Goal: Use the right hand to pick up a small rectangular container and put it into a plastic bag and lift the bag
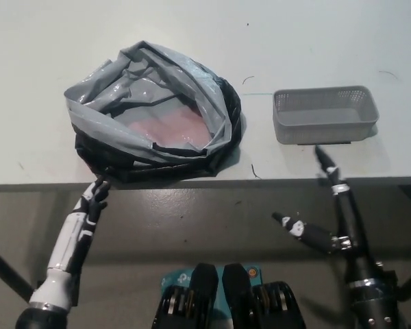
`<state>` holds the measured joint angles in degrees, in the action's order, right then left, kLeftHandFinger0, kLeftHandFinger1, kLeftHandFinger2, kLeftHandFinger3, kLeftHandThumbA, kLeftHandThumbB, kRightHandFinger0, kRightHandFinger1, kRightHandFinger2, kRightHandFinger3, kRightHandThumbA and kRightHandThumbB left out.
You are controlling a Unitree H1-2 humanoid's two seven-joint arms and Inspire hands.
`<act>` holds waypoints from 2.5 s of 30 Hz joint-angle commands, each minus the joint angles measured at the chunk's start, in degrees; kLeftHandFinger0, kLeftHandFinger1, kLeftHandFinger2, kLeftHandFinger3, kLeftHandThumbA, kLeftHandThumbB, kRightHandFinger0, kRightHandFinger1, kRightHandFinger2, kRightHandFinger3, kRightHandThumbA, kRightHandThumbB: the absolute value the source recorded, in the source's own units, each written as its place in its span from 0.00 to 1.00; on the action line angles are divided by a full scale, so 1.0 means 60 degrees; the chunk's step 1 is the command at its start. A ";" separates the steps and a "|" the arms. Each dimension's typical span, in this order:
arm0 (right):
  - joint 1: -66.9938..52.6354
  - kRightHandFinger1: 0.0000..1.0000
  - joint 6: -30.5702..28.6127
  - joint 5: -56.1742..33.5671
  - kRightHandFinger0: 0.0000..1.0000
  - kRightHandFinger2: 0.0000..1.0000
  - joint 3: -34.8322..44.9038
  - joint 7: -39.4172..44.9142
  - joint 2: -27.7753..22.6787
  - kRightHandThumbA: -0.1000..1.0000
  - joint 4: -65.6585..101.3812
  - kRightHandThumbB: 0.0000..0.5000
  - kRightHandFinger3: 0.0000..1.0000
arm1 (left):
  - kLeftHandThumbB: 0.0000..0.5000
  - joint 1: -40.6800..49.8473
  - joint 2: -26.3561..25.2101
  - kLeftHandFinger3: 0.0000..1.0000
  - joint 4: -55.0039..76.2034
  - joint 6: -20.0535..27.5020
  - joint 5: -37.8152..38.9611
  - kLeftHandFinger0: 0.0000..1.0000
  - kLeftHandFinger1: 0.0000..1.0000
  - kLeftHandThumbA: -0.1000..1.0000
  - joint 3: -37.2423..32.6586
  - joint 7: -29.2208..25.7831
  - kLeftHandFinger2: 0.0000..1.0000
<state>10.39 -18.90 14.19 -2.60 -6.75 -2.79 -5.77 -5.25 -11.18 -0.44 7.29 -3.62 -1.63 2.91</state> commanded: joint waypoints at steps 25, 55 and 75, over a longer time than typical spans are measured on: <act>0.6279 1.00 0.6114 0.0916 1.00 1.00 -0.1057 0.6103 -0.5643 1.00 0.2077 0.78 1.00 | 0.46 0.0854 0.0317 1.00 0.0605 0.0715 0.0180 1.00 1.00 1.00 -0.0063 0.0107 1.00; 1.2605 1.00 0.4766 0.2102 1.00 1.00 -0.6080 0.9515 -0.3223 1.00 -0.9758 0.85 1.00 | 0.53 0.1098 0.0282 1.00 0.0831 0.0562 0.0318 1.00 1.00 0.99 -0.0282 0.0447 1.00; 1.2979 1.00 0.4787 0.2485 1.00 1.00 -0.6366 0.9657 -0.2708 1.00 -1.0728 0.89 1.00 | 0.51 0.1077 0.0154 1.00 0.0906 0.0453 0.0045 1.00 1.00 0.95 -0.0349 0.0534 1.00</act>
<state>84.33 9.75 27.84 -41.78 50.04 -18.98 -69.89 1.31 -9.85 2.83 8.29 -3.20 -3.54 5.41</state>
